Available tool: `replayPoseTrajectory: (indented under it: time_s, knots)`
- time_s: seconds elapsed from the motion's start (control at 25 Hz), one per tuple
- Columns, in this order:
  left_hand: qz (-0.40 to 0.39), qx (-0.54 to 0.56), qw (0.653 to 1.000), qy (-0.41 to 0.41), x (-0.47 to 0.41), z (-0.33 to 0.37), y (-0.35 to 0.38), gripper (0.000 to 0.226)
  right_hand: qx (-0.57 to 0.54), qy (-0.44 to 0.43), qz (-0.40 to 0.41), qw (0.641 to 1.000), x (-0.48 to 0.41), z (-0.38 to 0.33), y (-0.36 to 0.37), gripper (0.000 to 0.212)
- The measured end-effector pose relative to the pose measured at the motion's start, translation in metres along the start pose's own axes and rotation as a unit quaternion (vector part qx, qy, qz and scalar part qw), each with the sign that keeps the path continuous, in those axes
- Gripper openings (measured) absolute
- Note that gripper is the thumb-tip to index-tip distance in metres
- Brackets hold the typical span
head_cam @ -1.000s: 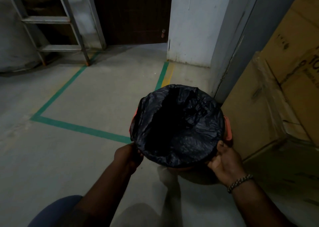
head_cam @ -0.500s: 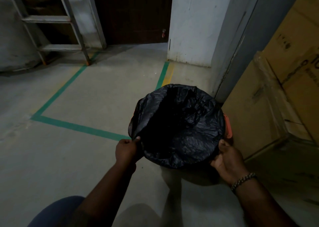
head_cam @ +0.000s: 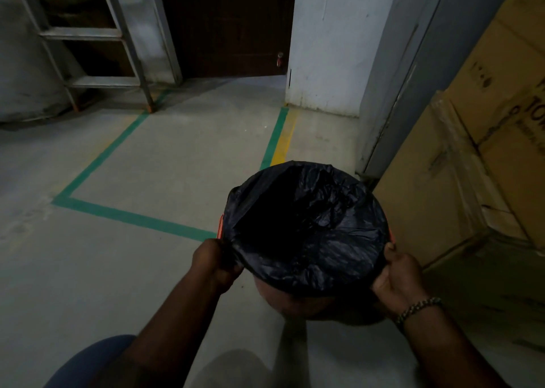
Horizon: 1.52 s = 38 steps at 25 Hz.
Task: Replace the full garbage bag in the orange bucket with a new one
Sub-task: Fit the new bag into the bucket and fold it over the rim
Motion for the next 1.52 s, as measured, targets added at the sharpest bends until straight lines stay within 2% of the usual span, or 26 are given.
replayPoseTrajectory:
  time_s: [0.12,0.16,0.24,0.28,0.36,0.48,0.6,0.72,0.84,0.92,1.0,1.08,1.2,1.32,1.4,1.52]
  knots:
    - [-0.064,-0.029,0.997,0.012,0.001,0.008,0.014,0.016,-0.016,0.003,0.0,1.0,0.012,-0.004,0.0,0.033]
    - [-0.086,-0.032,0.996,0.014,0.007,0.009,0.021,0.019,-0.029,-0.001,-0.004,1.0,0.014,-0.008,0.002,0.033]
    - [-0.12,-0.07,0.99,0.037,0.012,0.005,0.033,0.029,-0.056,0.002,-0.007,0.998,0.019,-0.012,0.003,0.057]
    - [-0.123,-0.072,0.989,0.04,0.013,-0.002,0.037,0.033,-0.061,0.007,-0.008,0.998,0.023,-0.012,0.005,0.052]
    - [-0.113,-0.064,0.991,0.037,0.012,-0.015,0.04,0.039,-0.041,0.017,0.023,0.999,0.031,-0.005,-0.001,0.017]
    - [-0.079,-0.056,0.995,0.031,0.011,-0.024,0.041,0.041,0.001,0.053,0.034,0.998,0.045,0.02,-0.005,0.029]
    - [-0.054,-0.056,0.996,0.032,0.011,-0.029,0.045,0.036,-0.007,0.054,0.005,0.999,0.065,0.035,0.006,0.017]
    - [-0.074,-0.074,0.994,0.004,0.014,-0.04,0.053,0.03,-0.016,0.053,0.016,0.998,0.062,0.038,0.002,0.01]
    - [-0.066,-0.107,0.992,-0.008,0.015,-0.041,0.048,0.039,-0.021,0.052,0.025,0.998,0.056,0.041,-0.001,0.023]
    - [-0.006,-0.2,0.979,0.04,0.01,-0.031,0.032,0.035,-0.018,0.048,0.027,0.998,0.051,0.044,-0.002,0.035]
    - [0.099,-0.306,0.938,0.127,0.011,-0.007,0.013,0.029,0.001,0.039,0.026,0.999,0.048,0.045,-0.001,0.036]
    - [0.139,-0.334,0.915,0.181,0.01,0.011,0.004,0.021,0.027,0.027,0.024,0.999,0.043,0.043,-0.004,0.033]
    - [0.105,-0.302,0.929,0.185,0.009,0.018,0.01,0.017,0.069,0.007,0.019,0.997,0.033,0.031,-0.009,0.032]
    - [0.043,-0.276,0.949,0.145,0.008,0.017,0.022,0.011,0.095,0.005,0.023,0.995,0.02,0.02,-0.016,0.034]
    - [0.014,-0.271,0.953,0.136,0.005,0.015,0.027,0.019,0.098,0.016,0.034,0.994,0.011,0.014,-0.023,0.037]
    - [0.029,-0.328,0.929,0.17,-0.007,0.018,0.027,0.044,0.091,0.03,0.034,0.995,0.003,0.009,-0.027,0.038]
Point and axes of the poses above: each hand's wrist, its own x-axis away from the middle knuckle, its own y-axis out of the palm, z = x × y, the point moved 9 cm from there along -x, towards the middle knuckle, and after that the axes turned 15 degrees about -x, right-handed, at the moved point
